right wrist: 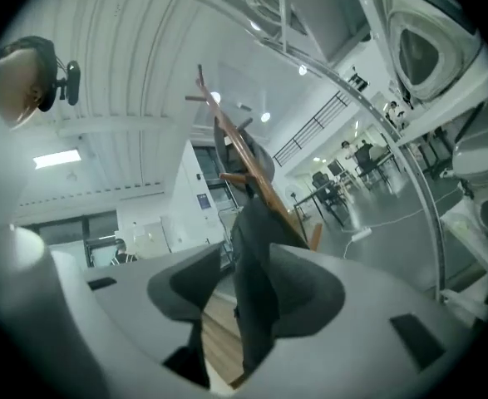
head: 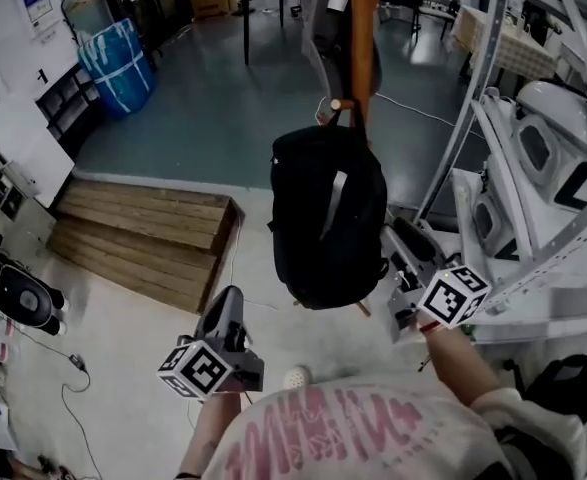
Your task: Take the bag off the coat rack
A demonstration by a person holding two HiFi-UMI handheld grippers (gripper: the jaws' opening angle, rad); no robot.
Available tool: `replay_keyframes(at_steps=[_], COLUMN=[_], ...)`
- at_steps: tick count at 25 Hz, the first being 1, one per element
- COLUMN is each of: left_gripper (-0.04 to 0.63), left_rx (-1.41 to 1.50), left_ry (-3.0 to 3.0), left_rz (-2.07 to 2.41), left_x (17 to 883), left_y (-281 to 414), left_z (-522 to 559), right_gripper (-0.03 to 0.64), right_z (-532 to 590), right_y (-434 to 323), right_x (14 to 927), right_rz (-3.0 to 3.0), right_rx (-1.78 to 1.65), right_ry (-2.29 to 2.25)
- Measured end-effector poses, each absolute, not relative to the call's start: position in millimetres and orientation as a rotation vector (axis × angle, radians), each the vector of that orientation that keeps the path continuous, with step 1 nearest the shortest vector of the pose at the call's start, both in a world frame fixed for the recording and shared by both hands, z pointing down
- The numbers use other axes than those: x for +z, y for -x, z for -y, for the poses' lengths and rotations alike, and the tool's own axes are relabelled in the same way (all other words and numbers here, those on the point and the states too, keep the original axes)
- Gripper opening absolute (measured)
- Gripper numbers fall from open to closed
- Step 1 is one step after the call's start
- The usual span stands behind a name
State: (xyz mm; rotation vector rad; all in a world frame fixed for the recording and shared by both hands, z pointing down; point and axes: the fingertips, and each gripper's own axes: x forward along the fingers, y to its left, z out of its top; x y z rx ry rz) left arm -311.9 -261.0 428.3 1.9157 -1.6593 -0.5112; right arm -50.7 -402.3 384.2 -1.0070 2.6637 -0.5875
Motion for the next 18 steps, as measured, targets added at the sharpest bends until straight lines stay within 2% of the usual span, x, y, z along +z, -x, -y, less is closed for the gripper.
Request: replay_keyframes(at_steps=[3, 7, 18], left_gripper=[0.018, 0.018, 0.018], left_rx=[-0.507, -0.501, -0.507], left_ry=[-1.956, -1.991, -2.079], left_rz=[1.624, 1.558, 1.406], left_x=[420.8, 421.6, 425.3], left_y=[336.9, 361.9, 391.1], left_z=[288.7, 322.4, 374.9], right_gripper=[0.314, 0.403, 0.394], right_z=[417.1, 430.1, 460.3], right_y=[59.3, 73.1, 94.8], right_x=[360.2, 357.8, 380.0], right_rz=[-2.638, -2.651, -2.577], right_rx=[-0.512, -0.450, -0.441], right_ry=[1.069, 1.204, 1.511])
